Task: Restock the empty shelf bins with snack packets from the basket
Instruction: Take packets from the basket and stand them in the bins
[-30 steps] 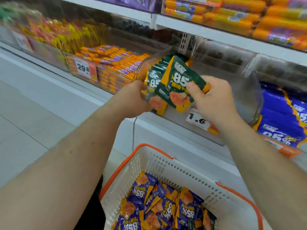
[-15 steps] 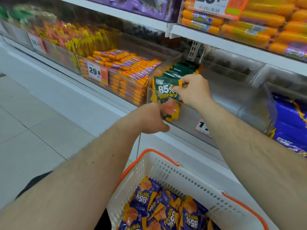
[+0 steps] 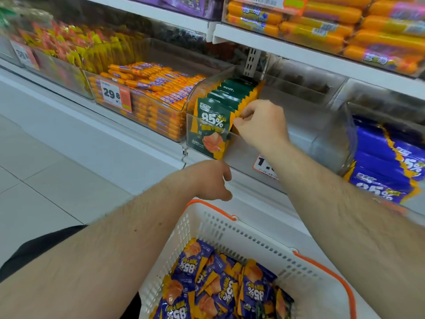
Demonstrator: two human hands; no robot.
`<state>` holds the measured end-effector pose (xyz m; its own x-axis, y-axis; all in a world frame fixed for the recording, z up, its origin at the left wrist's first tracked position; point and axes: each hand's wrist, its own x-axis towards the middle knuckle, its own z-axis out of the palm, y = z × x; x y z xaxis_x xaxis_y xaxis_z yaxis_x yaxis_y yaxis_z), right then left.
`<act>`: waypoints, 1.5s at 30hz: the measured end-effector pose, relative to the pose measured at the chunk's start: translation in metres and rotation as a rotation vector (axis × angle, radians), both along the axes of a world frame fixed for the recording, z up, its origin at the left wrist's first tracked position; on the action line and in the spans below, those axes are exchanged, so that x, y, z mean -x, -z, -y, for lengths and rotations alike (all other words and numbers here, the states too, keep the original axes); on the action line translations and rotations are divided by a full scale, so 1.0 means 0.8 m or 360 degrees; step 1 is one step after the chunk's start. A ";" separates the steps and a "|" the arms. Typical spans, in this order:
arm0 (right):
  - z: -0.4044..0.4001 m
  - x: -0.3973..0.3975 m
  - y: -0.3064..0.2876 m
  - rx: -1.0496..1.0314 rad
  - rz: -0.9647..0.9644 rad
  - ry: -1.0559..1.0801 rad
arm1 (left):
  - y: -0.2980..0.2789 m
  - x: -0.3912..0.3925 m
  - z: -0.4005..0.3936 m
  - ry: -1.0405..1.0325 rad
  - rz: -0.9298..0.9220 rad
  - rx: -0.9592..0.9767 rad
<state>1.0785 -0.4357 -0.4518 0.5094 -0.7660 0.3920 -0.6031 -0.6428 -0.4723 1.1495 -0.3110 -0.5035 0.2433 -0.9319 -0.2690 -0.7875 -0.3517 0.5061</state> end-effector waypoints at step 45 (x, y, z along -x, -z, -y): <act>-0.038 0.191 0.262 -0.3092 0.1038 0.0643 | 0.127 0.102 -0.015 0.0344 0.0312 -0.0001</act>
